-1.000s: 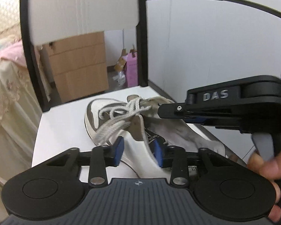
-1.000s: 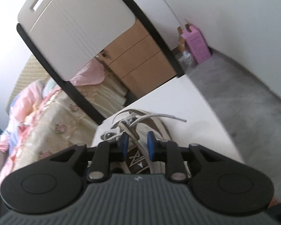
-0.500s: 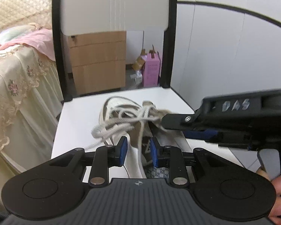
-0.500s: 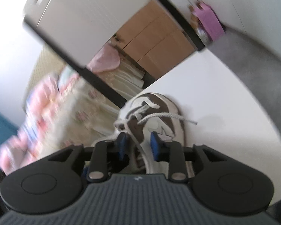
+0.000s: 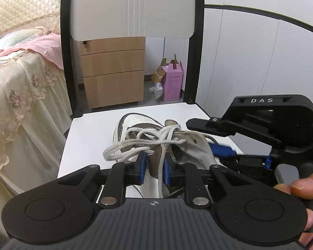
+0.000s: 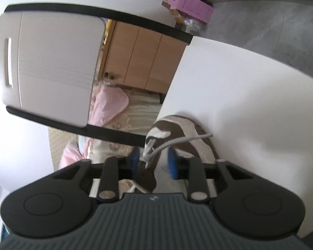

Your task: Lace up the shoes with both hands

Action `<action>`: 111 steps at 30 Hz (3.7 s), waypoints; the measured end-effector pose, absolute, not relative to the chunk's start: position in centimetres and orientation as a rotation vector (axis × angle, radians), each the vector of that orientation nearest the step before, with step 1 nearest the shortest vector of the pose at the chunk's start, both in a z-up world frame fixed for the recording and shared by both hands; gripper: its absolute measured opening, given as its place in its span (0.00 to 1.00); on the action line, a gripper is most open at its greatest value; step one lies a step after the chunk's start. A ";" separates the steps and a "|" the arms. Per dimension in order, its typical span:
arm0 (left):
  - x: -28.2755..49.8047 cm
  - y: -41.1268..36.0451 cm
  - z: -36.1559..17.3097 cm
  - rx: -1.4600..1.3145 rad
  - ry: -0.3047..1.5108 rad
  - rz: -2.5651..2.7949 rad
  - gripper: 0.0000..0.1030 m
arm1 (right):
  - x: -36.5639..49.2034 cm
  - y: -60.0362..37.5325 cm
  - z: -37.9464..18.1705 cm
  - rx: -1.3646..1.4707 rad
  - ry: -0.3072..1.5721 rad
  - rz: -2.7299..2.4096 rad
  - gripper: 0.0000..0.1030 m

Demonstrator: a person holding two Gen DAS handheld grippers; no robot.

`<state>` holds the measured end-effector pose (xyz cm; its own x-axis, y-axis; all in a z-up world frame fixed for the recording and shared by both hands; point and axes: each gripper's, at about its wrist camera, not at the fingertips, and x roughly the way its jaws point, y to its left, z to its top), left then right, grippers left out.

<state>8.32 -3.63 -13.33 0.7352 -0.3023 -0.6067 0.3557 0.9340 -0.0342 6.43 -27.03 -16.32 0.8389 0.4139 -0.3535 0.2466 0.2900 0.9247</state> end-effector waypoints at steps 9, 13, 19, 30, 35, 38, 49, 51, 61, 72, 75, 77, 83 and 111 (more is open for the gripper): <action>8.5 -3.5 -13.4 0.095 0.671 -0.346 0.12 | 5.8 -29.4 -15.9 1.228 0.537 -0.040 0.02; 8.5 -3.5 -13.4 0.094 0.674 -0.345 0.12 | 5.0 -31.5 -16.2 1.198 0.520 -0.118 0.03; 8.7 -3.3 -13.4 0.090 0.677 -0.339 0.13 | 3.6 -34.5 -17.1 1.156 0.533 -0.210 0.03; 8.8 -2.9 -13.2 0.041 0.670 -0.331 0.15 | 2.6 -36.1 -17.7 1.083 0.576 -0.233 0.07; 8.2 -2.0 -12.0 -0.040 0.646 -0.339 0.15 | 1.2 -36.2 -15.8 0.995 0.539 -0.362 0.26; 7.9 -0.8 -11.3 -0.143 0.633 -0.340 0.33 | 0.5 -36.2 -14.9 0.948 0.498 -0.400 0.27; 11.5 4.8 -15.8 -0.857 0.828 -0.335 0.47 | -0.2 -29.9 -11.5 0.684 0.478 -0.123 0.44; 12.0 5.4 -17.0 -0.969 0.846 -0.313 0.47 | -0.4 -28.7 -11.3 0.665 0.492 -0.093 0.44; 15.8 7.7 -20.2 -1.153 0.903 -0.224 0.54 | 0.0 -25.4 -9.1 0.551 0.511 -0.001 0.44; 20.2 8.9 -18.6 -1.237 0.879 -0.287 0.45 | -0.5 -23.6 -7.3 0.408 0.564 0.067 0.46; 20.7 9.0 -17.7 -1.256 0.867 -0.350 0.37 | 0.4 -22.5 -6.7 0.349 0.580 0.108 0.47; 20.8 9.1 -16.6 -1.234 0.850 -0.386 0.31 | 1.4 -21.4 -6.2 0.304 0.587 0.143 0.47; 20.8 10.0 -13.7 -1.185 0.752 -0.489 0.10 | 5.9 -17.0 -4.8 0.146 0.634 0.296 0.47; 20.2 12.1 -10.9 -1.239 0.572 -0.674 0.02 | 10.3 -10.5 -1.8 0.045 0.625 0.443 0.03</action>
<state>20.16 12.07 -10.93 0.6794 -0.7330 -0.0326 0.1510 0.1831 -0.9714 10.31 -10.49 -1.81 0.7207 0.4141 -0.5561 -0.3873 0.9057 0.1724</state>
